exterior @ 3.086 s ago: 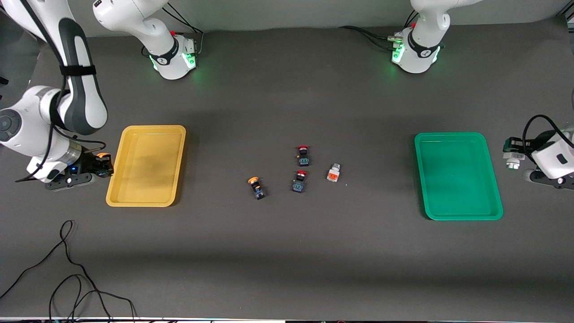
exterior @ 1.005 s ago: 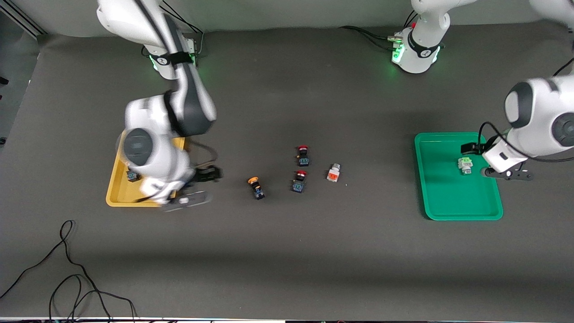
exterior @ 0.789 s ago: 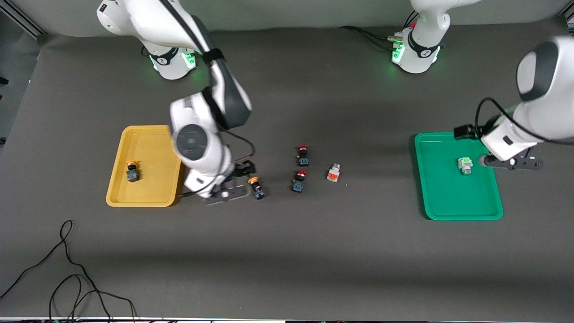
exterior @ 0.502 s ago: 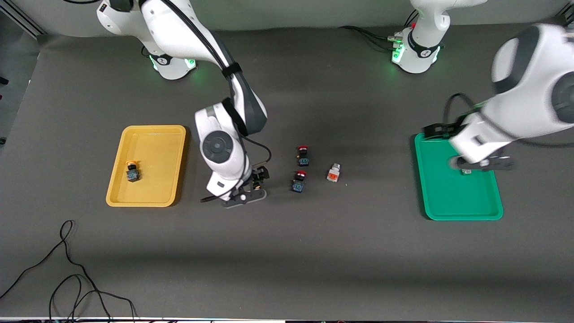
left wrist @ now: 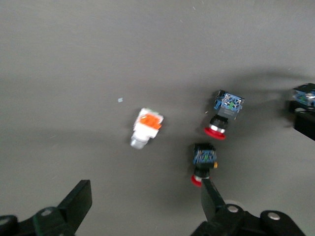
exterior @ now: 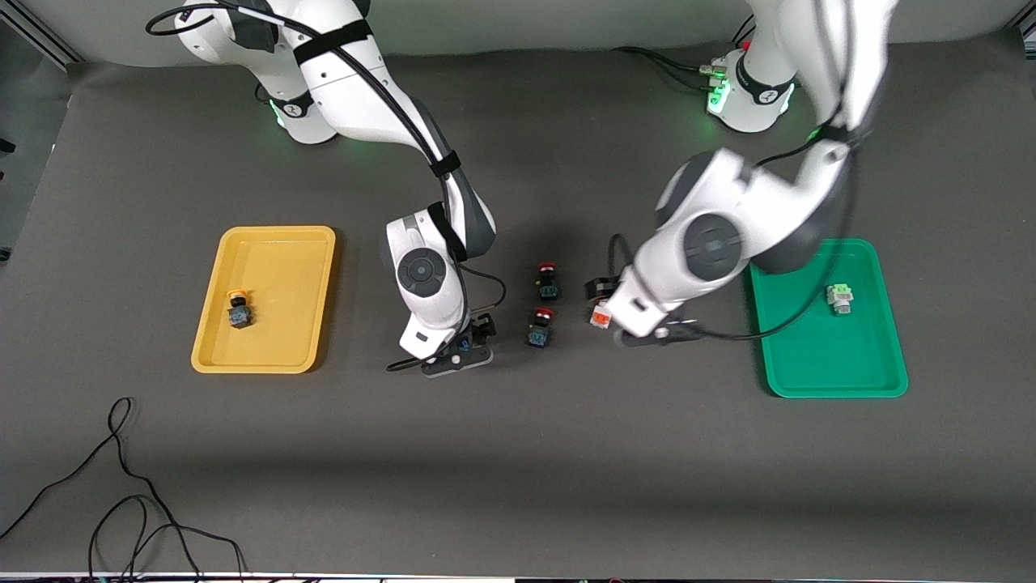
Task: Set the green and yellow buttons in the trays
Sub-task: 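Reach the right gripper to another yellow button while the left gripper reaches orange, then carry the yellow button to the yellow tray while the left gripper carries orange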
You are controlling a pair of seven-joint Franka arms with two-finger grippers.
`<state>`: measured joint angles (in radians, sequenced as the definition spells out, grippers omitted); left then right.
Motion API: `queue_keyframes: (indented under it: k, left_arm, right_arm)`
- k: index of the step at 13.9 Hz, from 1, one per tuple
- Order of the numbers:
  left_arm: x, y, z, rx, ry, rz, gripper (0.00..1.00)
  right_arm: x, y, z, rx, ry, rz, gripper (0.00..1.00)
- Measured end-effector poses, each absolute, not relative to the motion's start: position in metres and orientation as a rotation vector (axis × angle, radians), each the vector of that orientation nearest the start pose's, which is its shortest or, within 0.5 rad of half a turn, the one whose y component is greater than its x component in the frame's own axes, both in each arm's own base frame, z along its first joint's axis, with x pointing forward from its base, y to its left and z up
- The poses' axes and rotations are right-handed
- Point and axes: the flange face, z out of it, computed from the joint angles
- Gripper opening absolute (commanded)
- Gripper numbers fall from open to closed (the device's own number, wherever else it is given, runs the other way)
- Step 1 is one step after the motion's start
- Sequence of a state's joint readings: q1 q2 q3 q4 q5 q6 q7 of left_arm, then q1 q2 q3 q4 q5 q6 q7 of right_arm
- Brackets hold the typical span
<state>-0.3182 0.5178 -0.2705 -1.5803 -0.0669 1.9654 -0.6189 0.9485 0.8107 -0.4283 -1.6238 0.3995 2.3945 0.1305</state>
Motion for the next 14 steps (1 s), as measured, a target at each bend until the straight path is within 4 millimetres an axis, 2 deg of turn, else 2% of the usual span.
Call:
queue_keyframes:
  k: [1,4,6,8,9,11,12,13,14]
  left_arm:
    - [0.568,-0.368,0.313,-3.205,-0.100,0.306,0.99]
    - [0.548,-0.382,0.249,-3.217,-0.035,0.219,0.99]
    - [0.535,-0.378,0.220,-3.234,-0.033,0.180,0.99]
    - [0.527,-0.372,0.201,-3.236,-0.023,0.155,0.98]
    - [0.524,-0.371,0.195,-3.237,-0.016,0.141,0.89]
    - [0.519,-0.369,0.187,-3.235,-0.008,0.140,0.53]
    - [0.518,-0.369,0.184,-3.232,-0.006,0.145,0.20]
    - [0.517,-0.368,0.182,-3.230,-0.005,0.147,0.00]
    - [0.517,-0.367,0.181,-3.228,-0.005,0.148,0.00]
  right_arm:
    - [0.579,0.379,0.182,-3.129,-0.353,-0.094,0.14]
    - [0.580,0.379,0.183,-3.126,-0.345,-0.096,0.08]
    - [0.582,0.378,0.192,-3.120,-0.331,-0.106,0.08]
    - [0.585,0.373,0.212,-3.118,-0.313,-0.062,0.08]
    - [0.589,0.369,0.231,-3.117,-0.301,-0.027,0.08]
    - [0.597,0.361,0.283,-3.103,-0.276,0.043,0.08]
    - [0.601,0.354,0.314,-3.094,-0.262,0.070,0.08]
    - [0.604,0.344,0.343,-3.086,-0.244,0.093,0.08]
    - [0.607,0.331,0.368,-3.080,-0.221,0.109,0.08]
